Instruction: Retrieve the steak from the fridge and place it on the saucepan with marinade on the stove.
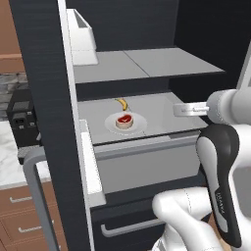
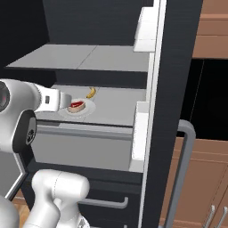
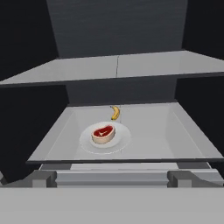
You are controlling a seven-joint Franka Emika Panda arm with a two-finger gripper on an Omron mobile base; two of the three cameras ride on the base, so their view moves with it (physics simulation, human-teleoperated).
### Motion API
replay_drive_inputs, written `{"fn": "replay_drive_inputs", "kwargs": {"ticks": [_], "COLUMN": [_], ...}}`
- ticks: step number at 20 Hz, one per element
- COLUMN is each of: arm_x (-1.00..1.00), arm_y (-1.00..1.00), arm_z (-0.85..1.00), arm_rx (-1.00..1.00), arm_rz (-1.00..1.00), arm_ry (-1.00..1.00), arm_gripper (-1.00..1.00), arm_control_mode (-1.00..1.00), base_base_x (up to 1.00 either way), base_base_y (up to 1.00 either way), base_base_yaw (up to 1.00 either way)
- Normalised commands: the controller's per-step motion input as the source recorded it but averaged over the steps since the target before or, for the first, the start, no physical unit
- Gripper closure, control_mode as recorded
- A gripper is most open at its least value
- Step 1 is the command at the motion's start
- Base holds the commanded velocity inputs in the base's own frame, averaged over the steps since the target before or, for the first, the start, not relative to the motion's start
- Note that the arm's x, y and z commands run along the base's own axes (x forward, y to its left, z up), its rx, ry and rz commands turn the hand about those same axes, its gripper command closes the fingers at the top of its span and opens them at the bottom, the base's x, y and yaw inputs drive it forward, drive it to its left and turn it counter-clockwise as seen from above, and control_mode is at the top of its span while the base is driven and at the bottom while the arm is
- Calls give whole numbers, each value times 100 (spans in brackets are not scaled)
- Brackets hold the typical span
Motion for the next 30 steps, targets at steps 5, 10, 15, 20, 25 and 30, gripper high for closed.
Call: {"fn": "replay_drive_inputs", "kwargs": {"ticks": [5, 10, 15, 20, 25, 30], "arm_x": [0, 6, 0, 0, 4, 22], "arm_y": [0, 0, 5, 14, 13, 13], "arm_z": [0, -5, -18, -34, -29, -27], "arm_rx": [0, 0, 0, 0, 0, 3], "arm_rz": [0, 0, -1, -2, -1, -8], "arm_ry": [0, 1, 14, 12, 9, 7], "arm_gripper": [-100, -100, -100, -100, -100, -100], "arm_control_mode": [100, -100, -100, -100, -100, -100], "base_base_x": [42, 5, 0, 0, 0, 0], "base_base_y": [25, 1, 0, 0, 0, 0], "base_base_yaw": [0, 0, 0, 0, 0, 0]}}
